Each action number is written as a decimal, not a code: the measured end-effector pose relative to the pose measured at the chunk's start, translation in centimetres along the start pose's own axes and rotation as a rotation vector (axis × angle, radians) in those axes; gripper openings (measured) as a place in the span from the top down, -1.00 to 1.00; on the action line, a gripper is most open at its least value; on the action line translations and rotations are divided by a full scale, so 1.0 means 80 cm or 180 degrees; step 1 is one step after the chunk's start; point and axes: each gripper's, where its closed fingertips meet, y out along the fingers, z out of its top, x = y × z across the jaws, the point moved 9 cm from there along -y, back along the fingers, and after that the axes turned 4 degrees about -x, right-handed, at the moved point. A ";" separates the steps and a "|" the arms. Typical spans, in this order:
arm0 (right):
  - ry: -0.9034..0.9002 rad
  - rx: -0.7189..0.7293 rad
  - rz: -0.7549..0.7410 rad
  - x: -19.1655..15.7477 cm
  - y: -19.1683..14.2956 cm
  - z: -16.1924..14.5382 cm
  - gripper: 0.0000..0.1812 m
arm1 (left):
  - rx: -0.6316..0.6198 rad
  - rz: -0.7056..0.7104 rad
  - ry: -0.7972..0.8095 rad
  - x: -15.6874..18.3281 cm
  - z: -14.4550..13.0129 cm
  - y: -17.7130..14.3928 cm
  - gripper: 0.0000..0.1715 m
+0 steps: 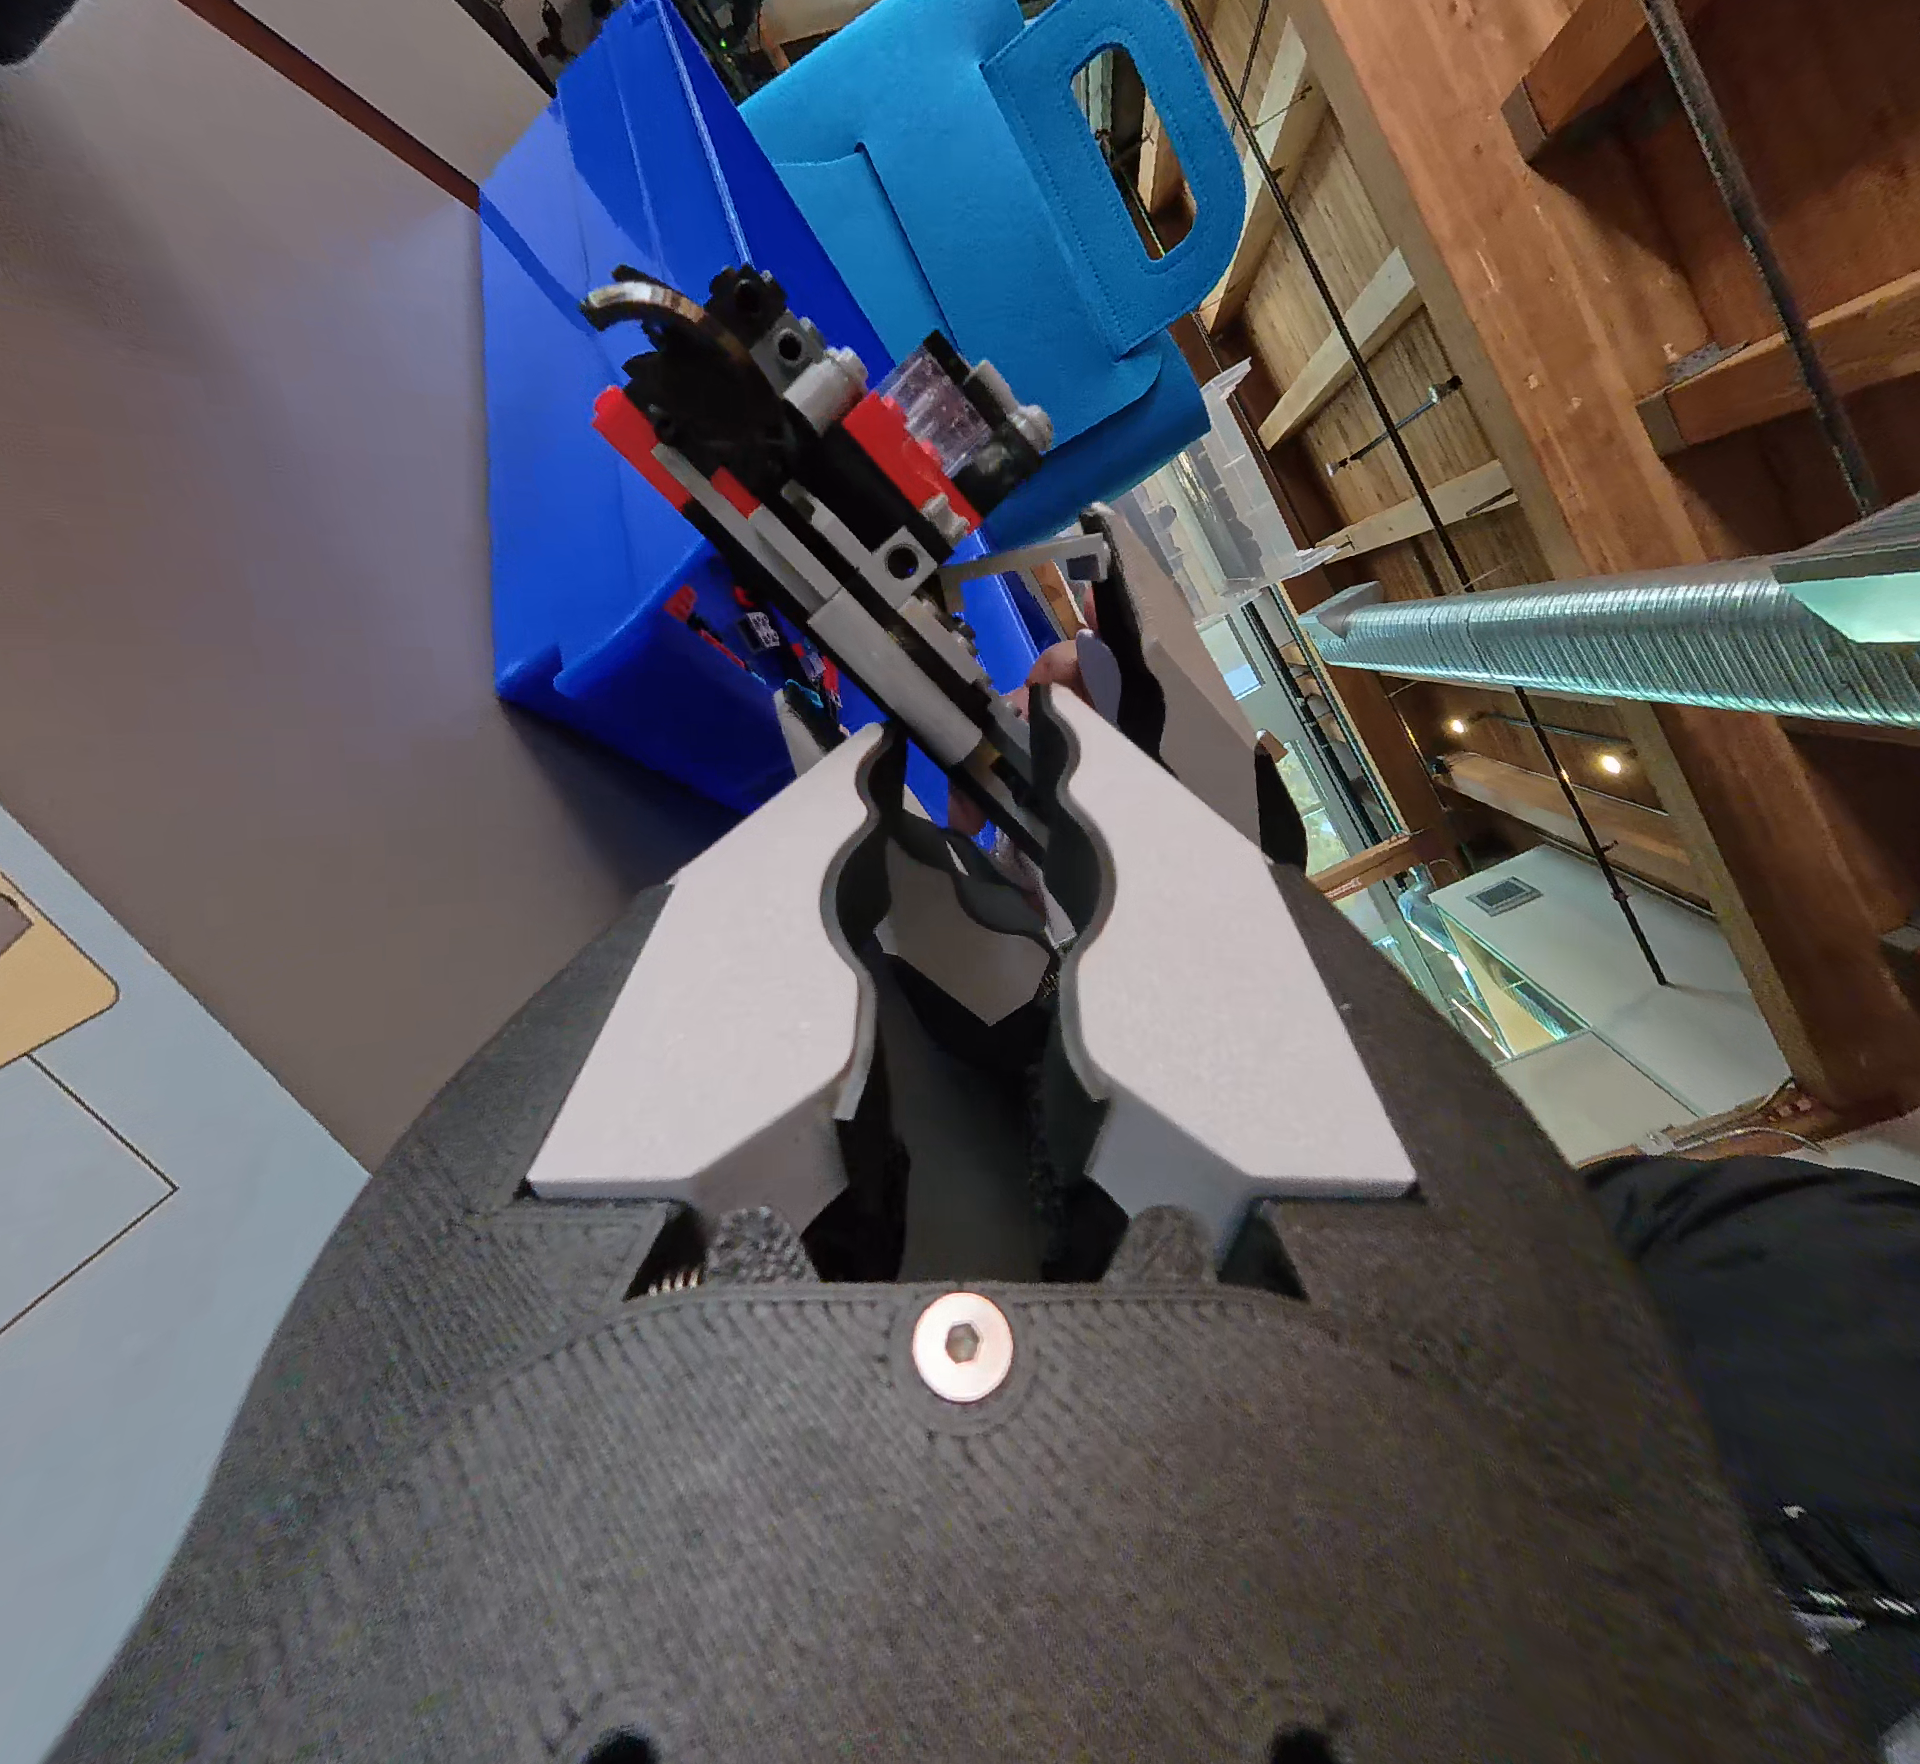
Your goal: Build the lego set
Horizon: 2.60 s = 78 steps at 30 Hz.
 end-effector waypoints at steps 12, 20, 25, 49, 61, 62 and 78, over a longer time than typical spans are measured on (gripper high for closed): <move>0.0165 -0.0005 0.0088 0.002 0.001 -0.001 0.26 | -0.0004 0.0081 0.0325 0.002 -0.001 0.002 0.71; 0.0316 0.0012 0.0117 0.008 0.000 -0.002 0.20 | -0.0147 0.0117 0.0695 0.011 -0.003 0.005 0.71; 0.0326 0.0014 0.0101 0.009 -0.001 -0.002 0.20 | -0.0151 0.0098 0.0744 0.012 -0.004 0.006 0.70; 0.0457 0.0034 0.0154 0.018 -0.001 -0.001 0.25 | -0.0166 0.0052 0.1054 0.019 -0.005 0.006 0.70; 0.0481 0.0031 0.0205 0.017 -0.001 -0.001 0.27 | -0.0188 0.0073 0.1084 0.018 -0.006 0.006 0.71; 0.0482 0.0030 0.0206 0.018 -0.001 -0.001 0.27 | -0.0189 0.0069 0.1084 0.018 -0.006 0.006 0.71; 0.0069 -0.0095 -0.0224 0.012 -0.003 0.002 0.22 | -0.0124 -0.0152 0.0509 0.012 -0.001 0.005 0.71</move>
